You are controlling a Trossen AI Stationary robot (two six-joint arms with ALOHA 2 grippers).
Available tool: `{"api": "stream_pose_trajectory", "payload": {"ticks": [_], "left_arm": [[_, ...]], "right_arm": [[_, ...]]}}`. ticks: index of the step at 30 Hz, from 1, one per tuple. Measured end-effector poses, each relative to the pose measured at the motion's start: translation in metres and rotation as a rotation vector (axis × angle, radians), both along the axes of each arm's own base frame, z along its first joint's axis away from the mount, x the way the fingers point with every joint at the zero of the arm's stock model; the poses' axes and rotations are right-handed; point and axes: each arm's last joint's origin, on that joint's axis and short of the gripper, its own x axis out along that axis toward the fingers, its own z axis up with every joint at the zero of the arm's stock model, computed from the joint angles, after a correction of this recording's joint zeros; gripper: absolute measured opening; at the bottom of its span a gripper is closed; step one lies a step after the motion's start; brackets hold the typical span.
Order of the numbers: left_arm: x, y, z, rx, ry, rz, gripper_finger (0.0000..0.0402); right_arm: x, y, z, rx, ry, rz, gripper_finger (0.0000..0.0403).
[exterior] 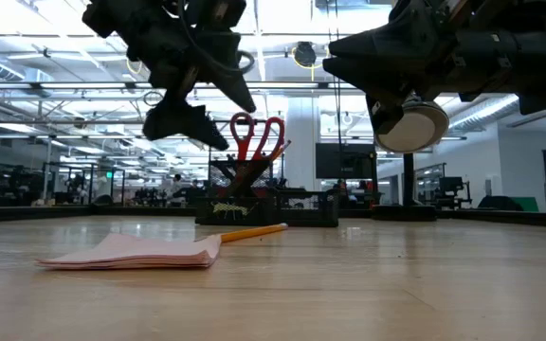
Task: Pick and place office supplies into organizer
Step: Put the orange pencil into the black desk organizer
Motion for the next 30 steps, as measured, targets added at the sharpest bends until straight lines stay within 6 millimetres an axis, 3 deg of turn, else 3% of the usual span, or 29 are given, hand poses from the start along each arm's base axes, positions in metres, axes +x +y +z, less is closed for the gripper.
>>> {"api": "stream_pose_trajectory", "payload": {"ticks": [6,12,16,20,26,30], "left_arm": [[-0.003,0.0,0.008,0.088,-0.042,-0.054,0.0259],[-0.006,-0.011,0.009,0.201,-0.053,-0.118,0.0262],[-0.007,-0.015,0.011,0.234,-0.064,-0.153,0.0263],[-0.006,-0.018,0.015,0.257,-0.113,-0.188,0.0258],[-0.008,-0.023,0.02,0.286,-0.149,-0.241,0.0262],[-0.009,-0.027,0.023,0.287,-0.167,-0.254,0.0258]], "right_arm": [[0.0,0.0,0.0,-0.001,0.001,0.007,0.0073],[-0.026,0.009,-0.016,-0.047,0.039,0.607,0.0073],[-0.045,0.006,-0.03,-0.033,0.109,0.754,0.0073],[-0.061,0.0,-0.042,-0.055,0.16,0.755,0.0073],[-0.064,-0.009,-0.048,-0.509,0.017,0.525,0.0073],[-0.063,-0.013,-0.048,-0.603,0.028,0.392,0.0073]]}}
